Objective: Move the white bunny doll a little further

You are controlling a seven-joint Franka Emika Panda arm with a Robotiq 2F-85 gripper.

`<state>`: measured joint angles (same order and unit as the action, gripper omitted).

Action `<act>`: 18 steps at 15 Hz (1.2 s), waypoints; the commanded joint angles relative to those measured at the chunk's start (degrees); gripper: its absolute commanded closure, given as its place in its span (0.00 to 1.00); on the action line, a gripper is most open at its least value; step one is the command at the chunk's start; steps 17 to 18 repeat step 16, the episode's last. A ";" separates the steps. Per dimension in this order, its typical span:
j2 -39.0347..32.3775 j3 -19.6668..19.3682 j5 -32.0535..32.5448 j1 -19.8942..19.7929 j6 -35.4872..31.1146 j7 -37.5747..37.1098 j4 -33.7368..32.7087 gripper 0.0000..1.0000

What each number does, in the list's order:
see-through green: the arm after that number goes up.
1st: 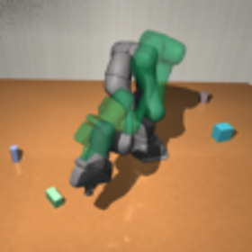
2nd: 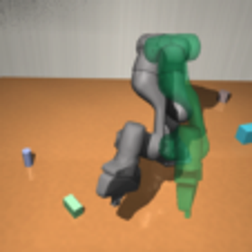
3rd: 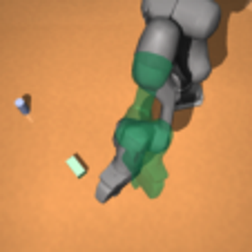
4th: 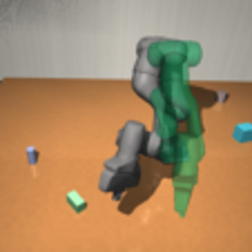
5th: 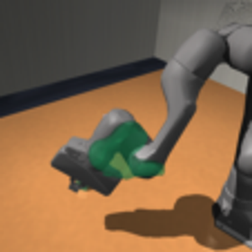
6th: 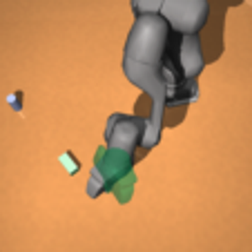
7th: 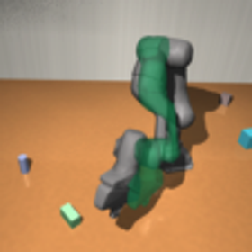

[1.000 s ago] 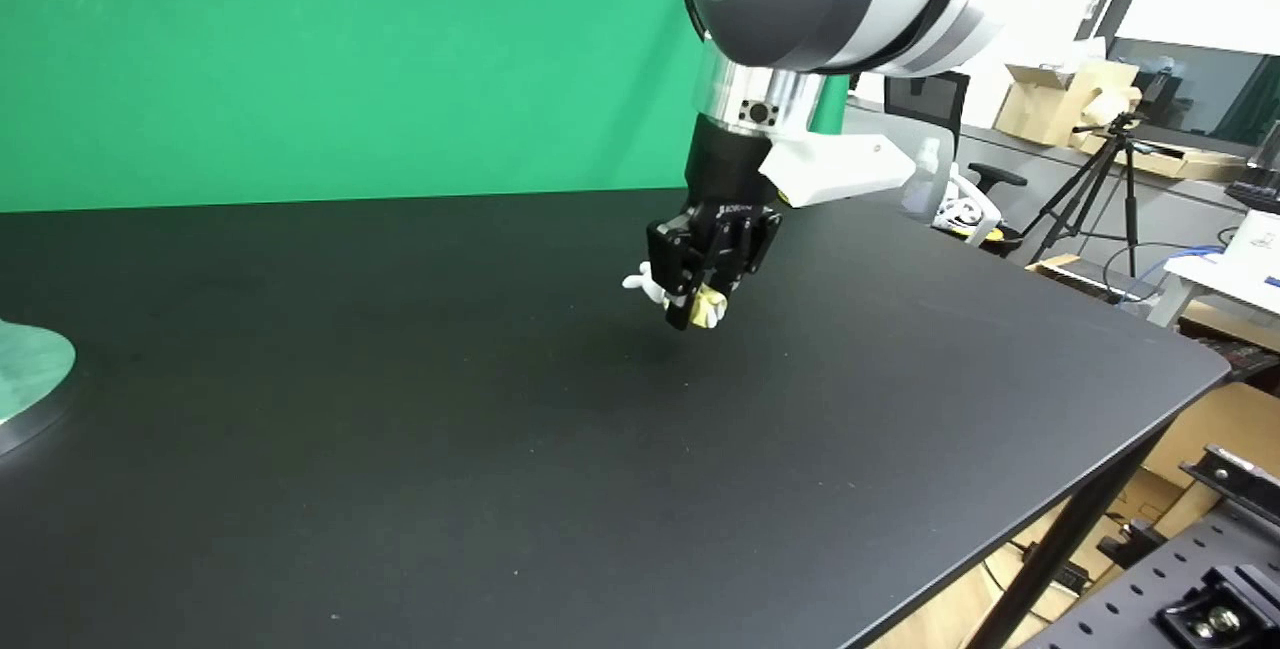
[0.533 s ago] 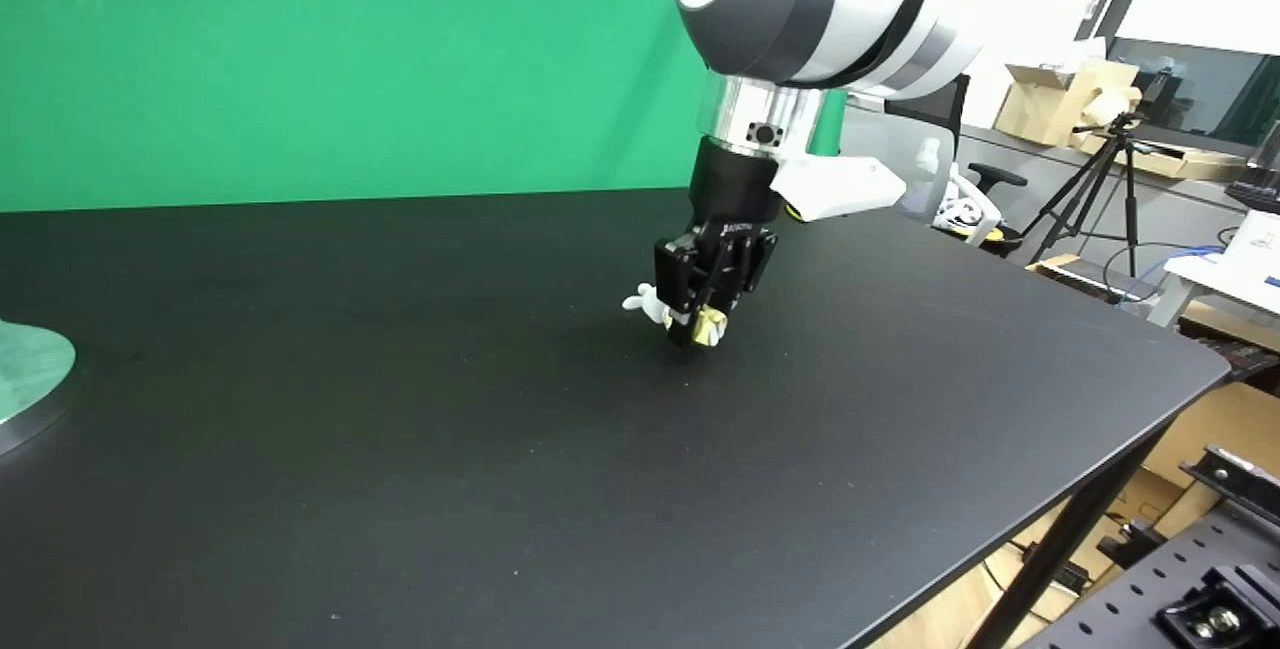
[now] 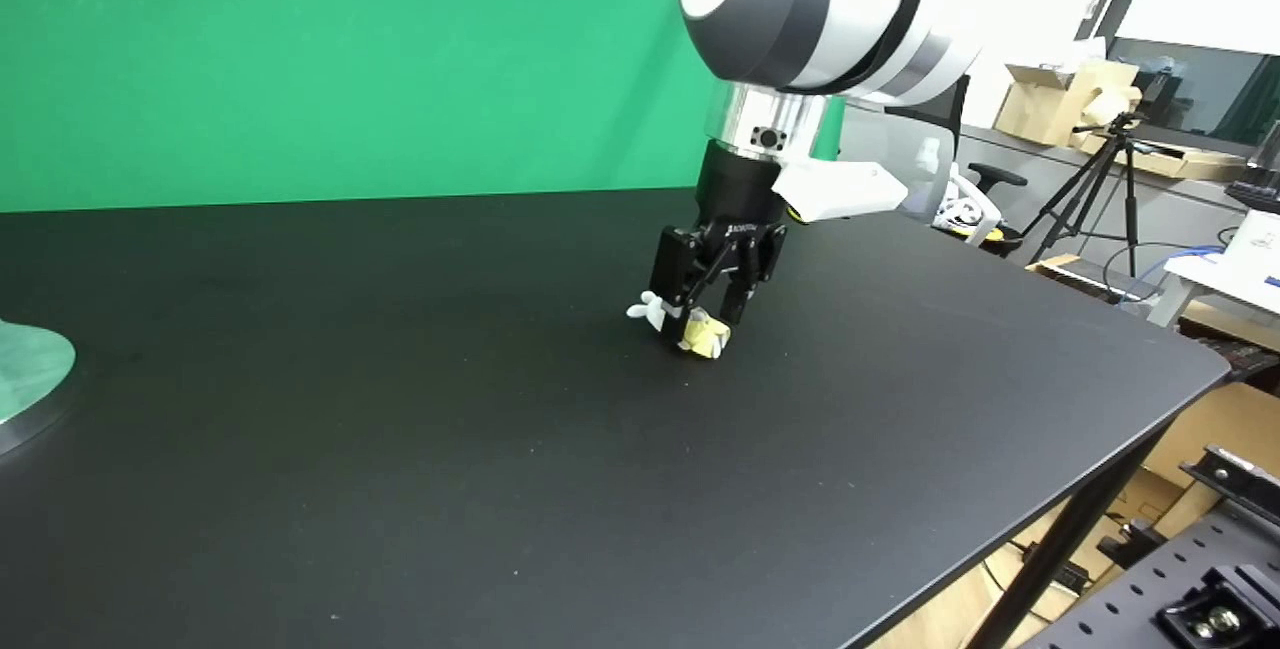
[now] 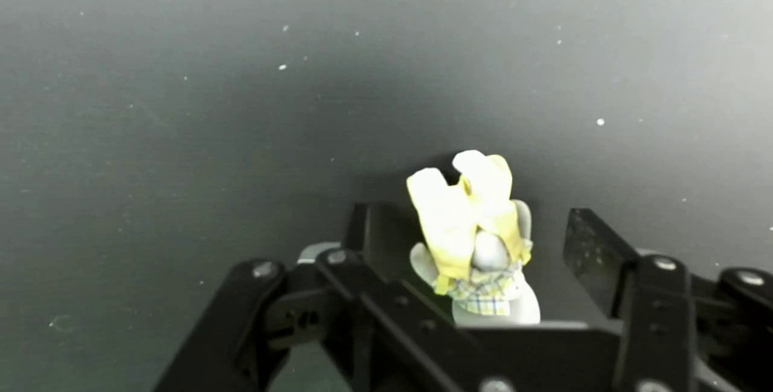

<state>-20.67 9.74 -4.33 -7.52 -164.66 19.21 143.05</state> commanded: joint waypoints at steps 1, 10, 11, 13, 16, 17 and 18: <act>1.45 -1.09 0.91 1.06 -0.45 -2.24 0.09 0.00; 10.97 -11.66 12.50 10.69 -2.11 -13.74 4.91 0.00; 12.64 -11.65 12.73 10.86 -1.68 -14.28 6.02 0.00; 16.07 -10.25 11.36 10.27 -0.35 -13.56 8.43 0.00; 20.87 -6.91 5.14 9.20 3.18 -9.13 11.92 0.00; 20.87 -6.91 5.14 9.20 3.18 -9.13 11.92 0.00; 20.87 -6.91 5.14 9.20 3.18 -9.13 11.92 0.00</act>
